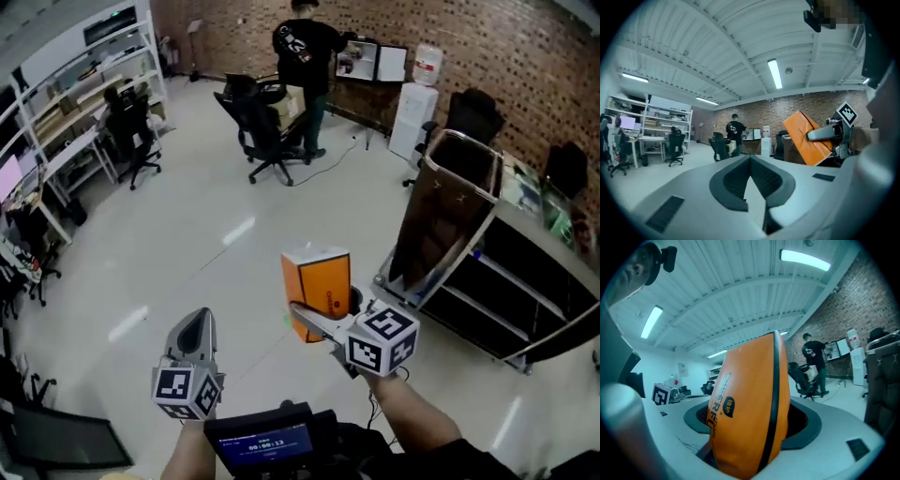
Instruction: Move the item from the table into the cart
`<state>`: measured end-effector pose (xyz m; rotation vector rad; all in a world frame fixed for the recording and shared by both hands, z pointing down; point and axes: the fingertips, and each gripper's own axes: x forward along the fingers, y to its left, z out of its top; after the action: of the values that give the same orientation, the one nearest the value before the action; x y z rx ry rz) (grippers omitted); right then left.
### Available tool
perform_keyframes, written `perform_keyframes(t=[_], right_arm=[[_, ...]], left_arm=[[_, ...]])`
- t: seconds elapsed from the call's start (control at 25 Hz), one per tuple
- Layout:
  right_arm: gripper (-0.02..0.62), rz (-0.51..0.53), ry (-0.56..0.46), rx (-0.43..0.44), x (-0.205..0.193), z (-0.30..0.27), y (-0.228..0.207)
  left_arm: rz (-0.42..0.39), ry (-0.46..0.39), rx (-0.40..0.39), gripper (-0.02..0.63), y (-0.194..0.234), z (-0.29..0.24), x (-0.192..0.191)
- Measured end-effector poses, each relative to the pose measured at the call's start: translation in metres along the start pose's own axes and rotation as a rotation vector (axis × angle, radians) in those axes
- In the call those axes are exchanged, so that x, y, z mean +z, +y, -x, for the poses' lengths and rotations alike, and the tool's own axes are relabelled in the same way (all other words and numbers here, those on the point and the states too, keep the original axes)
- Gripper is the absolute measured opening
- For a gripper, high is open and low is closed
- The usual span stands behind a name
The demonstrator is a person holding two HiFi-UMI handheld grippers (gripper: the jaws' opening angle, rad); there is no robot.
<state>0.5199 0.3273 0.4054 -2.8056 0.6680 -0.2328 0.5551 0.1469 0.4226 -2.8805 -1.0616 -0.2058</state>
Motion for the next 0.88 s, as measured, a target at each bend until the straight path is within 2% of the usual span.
perform_keyframes(t=[0.2, 0.44, 0.64, 0.88], right_arm=[[0.345, -0.019, -0.079, -0.257, 0.024, 0.066, -0.135], [0.345, -0.033, -0.176, -0.571, 0.040, 0.157, -0.241], [0.345, -0.064, -0.231, -0.783, 0.052, 0.253, -0.323], [0.345, -0.049, -0.280, -0.947, 0.073, 0.382, -0.397]], left_arm=[[-0.033, -0.022, -0.258, 0.005, -0.091, -0.141, 0.014], [-0.093, -0.061, -0.582, 0.005, -0.205, -0.261, 0.027], [-0.113, -0.069, -0.819, 0.005, -0.335, -0.335, 0.044], [-0.122, -0.107, -1.005, 0.005, -0.506, -0.390, 0.072]])
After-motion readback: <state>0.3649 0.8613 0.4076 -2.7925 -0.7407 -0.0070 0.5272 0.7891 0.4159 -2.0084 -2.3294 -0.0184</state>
